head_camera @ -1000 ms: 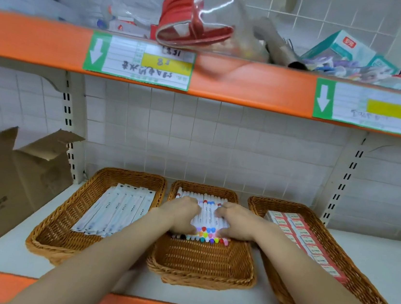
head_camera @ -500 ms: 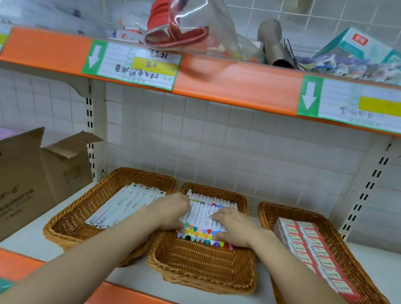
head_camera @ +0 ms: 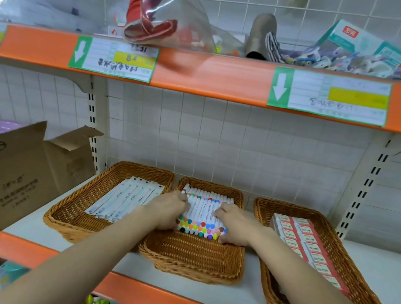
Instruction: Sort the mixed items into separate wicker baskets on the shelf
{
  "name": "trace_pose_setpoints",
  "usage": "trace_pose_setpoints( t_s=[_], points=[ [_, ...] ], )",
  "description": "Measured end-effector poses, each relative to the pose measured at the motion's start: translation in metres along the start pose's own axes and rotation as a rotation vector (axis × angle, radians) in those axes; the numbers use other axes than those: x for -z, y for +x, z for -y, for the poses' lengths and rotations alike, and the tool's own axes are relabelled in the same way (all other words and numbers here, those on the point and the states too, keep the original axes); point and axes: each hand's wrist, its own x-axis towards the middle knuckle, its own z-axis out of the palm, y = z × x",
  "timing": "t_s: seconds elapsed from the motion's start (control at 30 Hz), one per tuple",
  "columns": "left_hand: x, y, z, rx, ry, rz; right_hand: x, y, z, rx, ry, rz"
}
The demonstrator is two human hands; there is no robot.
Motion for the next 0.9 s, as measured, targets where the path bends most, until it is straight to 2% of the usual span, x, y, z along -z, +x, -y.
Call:
trace_pose_setpoints(
  t_s=[0.4, 0.63, 0.9],
  points=[
    [0.006, -0.001, -0.005, 0.14, -0.032, -0.017, 0.0, 0.005, -0.004, 0.003, 0.013, 0.011],
    [0.01, 0.0, -0.003, 0.109, -0.03, -0.006, 0.0, 0.006, -0.001, -0.004, 0.054, -0.004],
    [-0.002, 0.006, -0.015, 0.026, 0.029, -0.011, -0.009, 0.011, 0.013, -0.026, -0.029, -0.058]
  ],
)
